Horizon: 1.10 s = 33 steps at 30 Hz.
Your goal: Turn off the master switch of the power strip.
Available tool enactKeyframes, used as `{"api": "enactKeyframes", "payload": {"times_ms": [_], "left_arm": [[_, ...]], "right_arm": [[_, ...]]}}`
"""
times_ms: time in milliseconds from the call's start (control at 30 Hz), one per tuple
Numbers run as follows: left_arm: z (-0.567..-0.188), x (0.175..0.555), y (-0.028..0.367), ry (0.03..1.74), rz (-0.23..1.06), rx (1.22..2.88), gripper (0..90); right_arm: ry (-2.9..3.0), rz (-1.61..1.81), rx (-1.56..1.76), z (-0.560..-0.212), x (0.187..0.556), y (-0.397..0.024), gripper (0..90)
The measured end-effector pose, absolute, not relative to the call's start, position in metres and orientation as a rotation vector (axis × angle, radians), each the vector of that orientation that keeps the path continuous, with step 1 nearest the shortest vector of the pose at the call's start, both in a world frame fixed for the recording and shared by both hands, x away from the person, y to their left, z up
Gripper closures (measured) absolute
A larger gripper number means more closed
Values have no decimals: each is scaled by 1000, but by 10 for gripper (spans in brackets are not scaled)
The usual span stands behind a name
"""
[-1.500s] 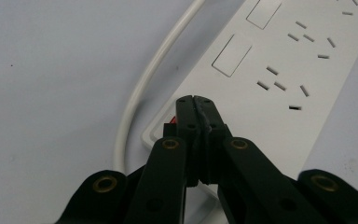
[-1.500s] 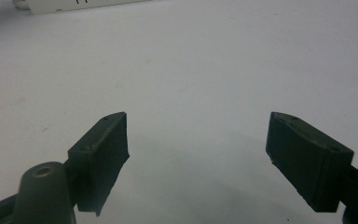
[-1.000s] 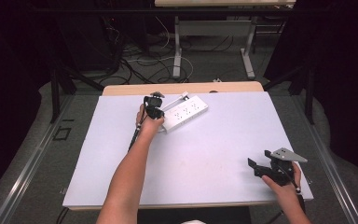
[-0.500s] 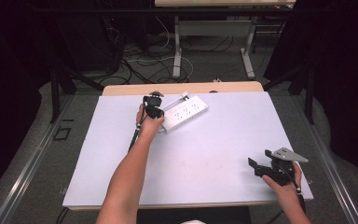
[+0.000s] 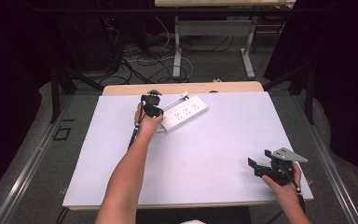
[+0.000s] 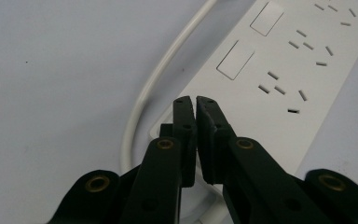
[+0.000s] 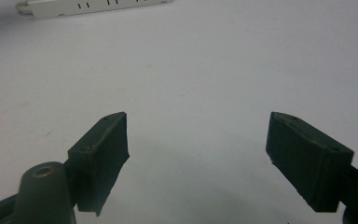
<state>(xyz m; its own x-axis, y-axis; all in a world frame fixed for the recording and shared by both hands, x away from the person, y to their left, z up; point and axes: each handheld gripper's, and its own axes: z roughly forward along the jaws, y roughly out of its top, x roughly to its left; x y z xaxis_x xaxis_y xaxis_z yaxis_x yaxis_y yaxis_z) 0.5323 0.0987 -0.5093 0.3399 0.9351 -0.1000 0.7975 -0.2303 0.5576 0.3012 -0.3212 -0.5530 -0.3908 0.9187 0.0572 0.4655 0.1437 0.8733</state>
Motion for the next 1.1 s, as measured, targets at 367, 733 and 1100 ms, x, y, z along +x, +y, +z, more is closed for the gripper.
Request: {"api": "enactKeyframes", "payload": {"times_ms": [367, 733, 1100], "left_arm": [[-505, 530, 100, 1509, 345, 2059, 805], [-500, 528, 102, 1470, 323, 2040, 682], [-495, 525, 103, 1423, 355, 2028, 524]], "right_arm": [[1929, 1196, 1311, -553, 301, -321, 205], [1923, 1199, 1314, -553, 301, -321, 205], [1920, 1194, 1307, -553, 301, -321, 205]]}}
